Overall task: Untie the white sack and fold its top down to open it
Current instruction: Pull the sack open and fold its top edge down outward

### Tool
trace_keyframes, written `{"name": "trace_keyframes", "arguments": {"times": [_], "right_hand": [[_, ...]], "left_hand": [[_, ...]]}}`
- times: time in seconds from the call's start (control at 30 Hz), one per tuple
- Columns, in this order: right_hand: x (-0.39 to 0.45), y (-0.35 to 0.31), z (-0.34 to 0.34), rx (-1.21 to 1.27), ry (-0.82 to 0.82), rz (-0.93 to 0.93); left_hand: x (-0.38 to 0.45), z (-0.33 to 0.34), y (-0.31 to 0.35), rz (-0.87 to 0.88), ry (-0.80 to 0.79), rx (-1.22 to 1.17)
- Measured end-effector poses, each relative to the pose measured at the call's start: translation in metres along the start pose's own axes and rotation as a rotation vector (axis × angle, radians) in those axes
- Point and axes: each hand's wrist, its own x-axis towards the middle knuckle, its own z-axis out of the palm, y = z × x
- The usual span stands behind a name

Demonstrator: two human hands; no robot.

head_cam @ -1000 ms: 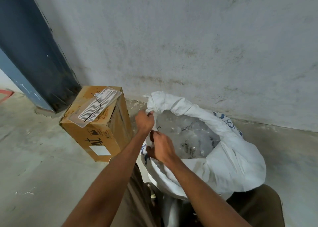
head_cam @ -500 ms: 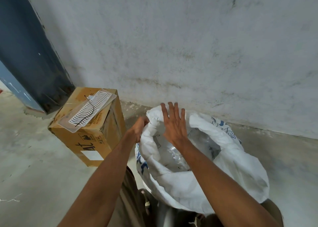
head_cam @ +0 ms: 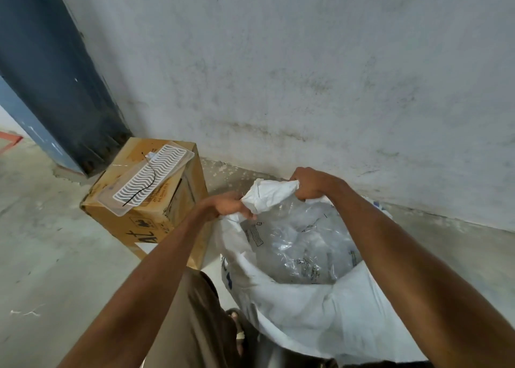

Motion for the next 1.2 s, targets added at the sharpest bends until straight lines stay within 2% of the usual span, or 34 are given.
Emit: {"name": "trace_keyframes", "arguments": {"times": [0.07,0.13,0.17,0.23,0.27,0.33,0.4,0.47,0.53,0.57,0.67,0.73,0.8,0.87,0.9,0.93,1.0,1.07,1.1,1.13,1.2], "right_hand": [[-0.001,0.001,-0.004,0.068,-0.007,0.016],[-0.003,0.001,-0.005,0.126,-0.045,0.018],[-0.004,-0.001,-0.005,0.15,-0.057,0.018],[-0.005,-0.004,-0.009,0.18,-0.074,0.033],[-0.004,-0.003,-0.012,0.229,-0.088,0.034],[-0.002,0.001,-0.016,0.25,-0.109,0.06],[-0.006,0.01,-0.012,0.246,-0.124,0.084],[-0.012,0.016,-0.003,0.298,-0.134,0.012],[-0.016,0.019,0.007,0.274,-0.051,0.02],[-0.017,0.018,0.011,0.208,0.049,0.058],[-0.03,0.01,0.033,-0.25,0.587,0.219],[-0.039,0.009,0.055,-0.414,0.699,0.333],[-0.044,0.014,0.074,-0.431,0.637,0.375],[-0.043,0.022,0.075,-0.334,0.577,0.356],[-0.043,0.026,0.07,-0.271,0.548,0.329],[-0.041,0.029,0.062,-0.199,0.522,0.301],[-0.034,0.032,0.045,-0.034,0.455,0.287],[-0.026,0.033,0.024,0.144,0.361,0.266],[-0.023,0.034,0.015,0.193,0.297,0.254],[-0.021,0.035,0.006,0.207,0.224,0.232],[-0.024,0.04,-0.009,0.187,0.076,0.227]], "left_hand": [[0.008,0.0,0.014,-0.036,0.086,0.1],[0.01,0.009,0.031,-0.105,0.245,0.407],[0.009,0.021,0.038,-0.093,0.391,0.6],[0.004,0.052,0.058,0.05,0.637,0.933],[0.005,0.063,0.063,0.111,0.689,1.028],[0.013,0.074,0.066,0.112,0.749,1.069],[0.019,0.073,0.068,0.094,0.741,1.048],[0.029,0.068,0.072,0.165,0.698,0.989],[0.035,0.058,0.077,0.226,0.562,0.817],[0.038,0.05,0.079,0.227,0.469,0.722],[0.039,0.02,0.09,0.104,0.29,0.523],[0.036,0.004,0.102,0.017,0.165,0.47],[0.034,-0.005,0.105,-0.046,0.098,0.354],[0.034,-0.007,0.104,-0.109,0.072,0.244],[0.034,-0.007,0.104,-0.136,0.046,0.276],[0.038,-0.005,0.102,-0.13,0.058,0.413],[0.044,0.01,0.102,0.027,0.227,0.734],[0.045,0.04,0.111,0.35,0.424,0.994],[0.046,0.054,0.117,0.453,0.48,1.101],[0.051,0.065,0.123,0.491,0.489,1.158],[0.067,0.075,0.126,0.457,0.463,1.148]]}}
